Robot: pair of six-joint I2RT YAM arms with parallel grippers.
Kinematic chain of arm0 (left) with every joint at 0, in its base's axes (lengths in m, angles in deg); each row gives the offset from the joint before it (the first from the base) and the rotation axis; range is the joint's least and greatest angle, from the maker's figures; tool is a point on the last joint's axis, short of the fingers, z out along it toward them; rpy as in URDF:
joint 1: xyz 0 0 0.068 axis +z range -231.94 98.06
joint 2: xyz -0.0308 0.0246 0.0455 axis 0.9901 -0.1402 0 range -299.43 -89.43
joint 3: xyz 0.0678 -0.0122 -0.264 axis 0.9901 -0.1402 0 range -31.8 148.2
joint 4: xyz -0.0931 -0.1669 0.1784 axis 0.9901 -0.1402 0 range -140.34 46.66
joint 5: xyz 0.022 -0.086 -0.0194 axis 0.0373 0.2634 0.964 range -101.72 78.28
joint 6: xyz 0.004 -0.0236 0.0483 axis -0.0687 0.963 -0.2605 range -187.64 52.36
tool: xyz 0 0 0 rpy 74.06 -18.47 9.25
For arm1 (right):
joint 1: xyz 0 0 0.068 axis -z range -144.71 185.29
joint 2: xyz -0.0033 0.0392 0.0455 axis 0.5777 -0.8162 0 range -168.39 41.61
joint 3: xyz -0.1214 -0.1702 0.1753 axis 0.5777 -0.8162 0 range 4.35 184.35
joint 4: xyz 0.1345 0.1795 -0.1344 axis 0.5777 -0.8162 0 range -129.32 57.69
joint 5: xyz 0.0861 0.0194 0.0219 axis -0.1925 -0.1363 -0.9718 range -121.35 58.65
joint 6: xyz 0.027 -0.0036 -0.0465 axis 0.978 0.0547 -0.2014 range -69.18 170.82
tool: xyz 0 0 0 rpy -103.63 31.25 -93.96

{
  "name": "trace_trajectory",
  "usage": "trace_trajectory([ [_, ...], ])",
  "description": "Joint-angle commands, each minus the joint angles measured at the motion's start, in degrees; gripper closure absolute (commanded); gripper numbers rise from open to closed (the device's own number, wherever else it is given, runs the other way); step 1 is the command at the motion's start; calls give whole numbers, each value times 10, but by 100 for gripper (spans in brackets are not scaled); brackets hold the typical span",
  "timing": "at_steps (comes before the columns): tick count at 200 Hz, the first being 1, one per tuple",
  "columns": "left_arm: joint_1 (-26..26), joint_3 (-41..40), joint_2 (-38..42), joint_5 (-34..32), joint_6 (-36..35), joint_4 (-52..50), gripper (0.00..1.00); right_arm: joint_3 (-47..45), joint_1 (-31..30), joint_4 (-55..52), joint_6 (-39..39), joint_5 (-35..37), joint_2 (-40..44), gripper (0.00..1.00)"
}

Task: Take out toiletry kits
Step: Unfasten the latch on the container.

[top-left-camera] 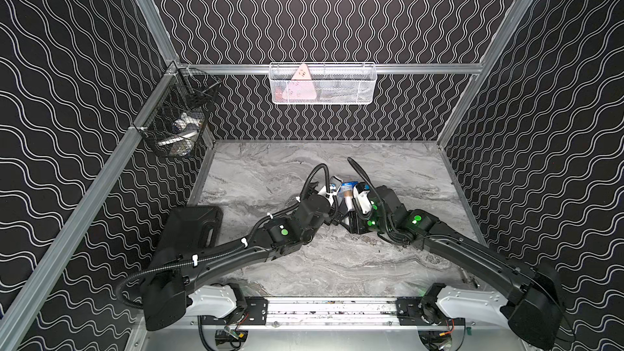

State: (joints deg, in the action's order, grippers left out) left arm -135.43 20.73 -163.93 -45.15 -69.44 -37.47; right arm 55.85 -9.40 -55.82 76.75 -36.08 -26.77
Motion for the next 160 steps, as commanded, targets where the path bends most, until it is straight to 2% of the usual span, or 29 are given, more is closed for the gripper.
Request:
trace_trajectory([
  [1, -1, -11, -8, -56, -29, 84, 1, 7, -9, 29, -16, 20, 1, 73],
  [78, -1, -48, -37, -73, -27, 183, 3, -14, -35, 31, -13, 21, -6, 75],
  [160, 0, -100, -17, -128, -30, 268, 11, -66, -44, 34, 22, 48, -2, 78],
])
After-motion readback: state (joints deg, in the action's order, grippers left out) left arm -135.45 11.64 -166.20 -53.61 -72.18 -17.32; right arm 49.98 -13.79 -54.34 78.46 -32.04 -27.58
